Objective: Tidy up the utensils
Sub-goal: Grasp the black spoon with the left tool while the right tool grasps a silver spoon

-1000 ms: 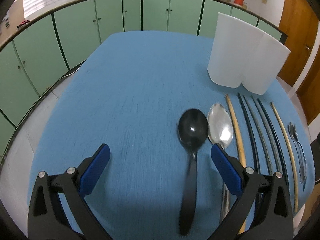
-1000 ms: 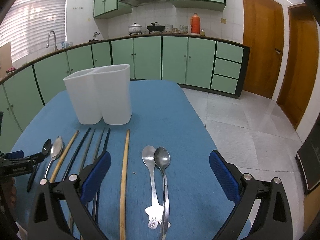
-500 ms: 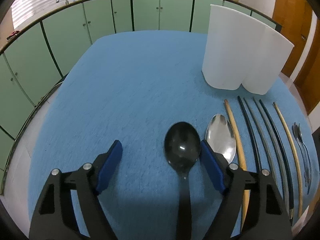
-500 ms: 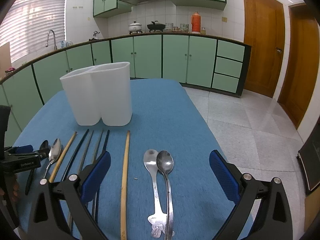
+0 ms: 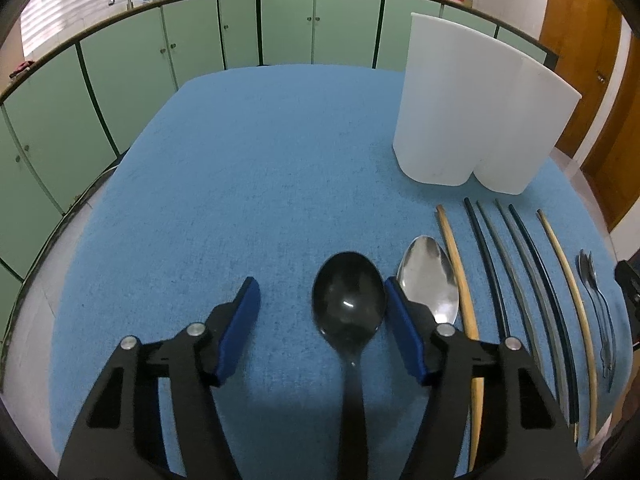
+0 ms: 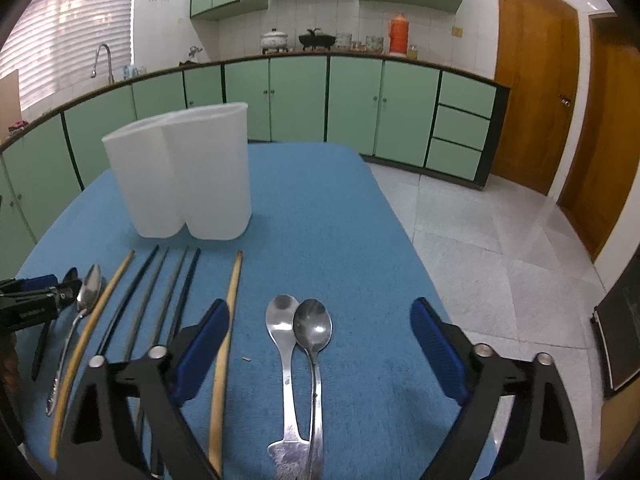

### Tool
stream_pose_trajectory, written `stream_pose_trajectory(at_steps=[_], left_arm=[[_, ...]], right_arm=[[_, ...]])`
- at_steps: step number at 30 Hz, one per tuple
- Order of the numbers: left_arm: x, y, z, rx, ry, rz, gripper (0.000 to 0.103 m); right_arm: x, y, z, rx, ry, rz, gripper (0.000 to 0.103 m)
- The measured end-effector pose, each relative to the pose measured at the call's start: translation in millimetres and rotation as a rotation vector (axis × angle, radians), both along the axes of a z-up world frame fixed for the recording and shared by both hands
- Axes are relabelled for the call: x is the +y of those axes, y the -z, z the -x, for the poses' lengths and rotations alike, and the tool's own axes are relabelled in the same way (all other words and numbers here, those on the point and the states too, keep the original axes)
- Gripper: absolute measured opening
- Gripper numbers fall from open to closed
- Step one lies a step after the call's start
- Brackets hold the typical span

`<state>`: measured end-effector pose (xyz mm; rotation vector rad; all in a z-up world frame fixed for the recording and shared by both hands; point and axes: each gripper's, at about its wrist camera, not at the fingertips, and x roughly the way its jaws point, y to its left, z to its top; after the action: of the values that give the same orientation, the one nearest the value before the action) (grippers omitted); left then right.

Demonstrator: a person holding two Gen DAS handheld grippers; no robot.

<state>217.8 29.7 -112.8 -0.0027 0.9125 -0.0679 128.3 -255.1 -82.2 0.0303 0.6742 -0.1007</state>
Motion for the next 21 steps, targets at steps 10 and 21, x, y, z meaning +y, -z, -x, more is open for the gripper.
stream_pose_trajectory(at_steps=[10,21], left_arm=[[0.3,0.8,8.0,-0.02,0.011,0.014,0.041],[-2.9,-0.2,12.8,-0.023,0.013,0.004,0.035]], right_arm=[[-19.2,22.3,-32.1,0.12,-0.053,-0.055,0.051],[-17.4,28.7,-37.2,0.148,-0.117,-0.073,0.028]])
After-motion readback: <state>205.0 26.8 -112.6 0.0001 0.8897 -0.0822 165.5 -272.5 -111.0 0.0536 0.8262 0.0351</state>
